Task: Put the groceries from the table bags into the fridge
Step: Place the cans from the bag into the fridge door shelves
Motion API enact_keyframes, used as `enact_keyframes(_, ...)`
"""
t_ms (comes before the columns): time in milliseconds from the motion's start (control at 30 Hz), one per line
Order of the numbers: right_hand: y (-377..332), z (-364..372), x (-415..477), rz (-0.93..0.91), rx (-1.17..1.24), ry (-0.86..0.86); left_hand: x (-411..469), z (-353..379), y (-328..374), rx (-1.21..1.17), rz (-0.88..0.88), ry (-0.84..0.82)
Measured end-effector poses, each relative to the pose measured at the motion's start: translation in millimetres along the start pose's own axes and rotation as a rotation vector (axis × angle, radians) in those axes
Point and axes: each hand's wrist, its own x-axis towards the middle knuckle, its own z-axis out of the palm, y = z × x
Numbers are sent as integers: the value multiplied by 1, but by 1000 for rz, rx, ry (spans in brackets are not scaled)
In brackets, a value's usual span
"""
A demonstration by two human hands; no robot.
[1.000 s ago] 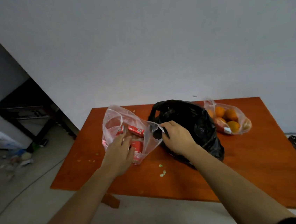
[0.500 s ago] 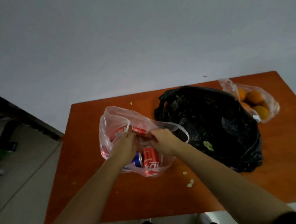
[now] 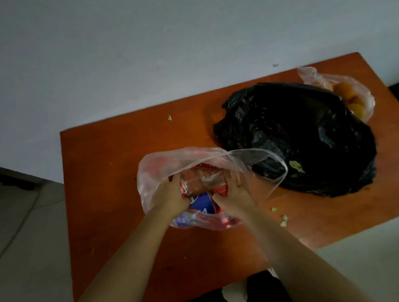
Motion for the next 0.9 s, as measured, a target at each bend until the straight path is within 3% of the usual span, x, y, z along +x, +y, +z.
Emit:
enact_keyframes(233, -1, 1, -21, -16, 156, 179, 5, 7, 0, 190, -32, -58)
enact_keyframes(400, 3, -4, -36, -112, 263, 240, 8, 7, 3, 130, -76, 4)
enact_keyframes(500, 11, -10, -40, -230, 330, 280, -4, 6, 7, -106, -76, 151)
enact_keyframes(667, 14, -30, -52, -442, 477, 390, -41, 1, 27, -287, -124, 535)
enact_keyframes(767, 16, -44, -63, -544, 526, 422, -61, -9, 52, -492, -133, 674)
enact_keyframes(900, 30, -56, -79, -565, 595, 480, -83, -13, 81, -575, -86, 811)
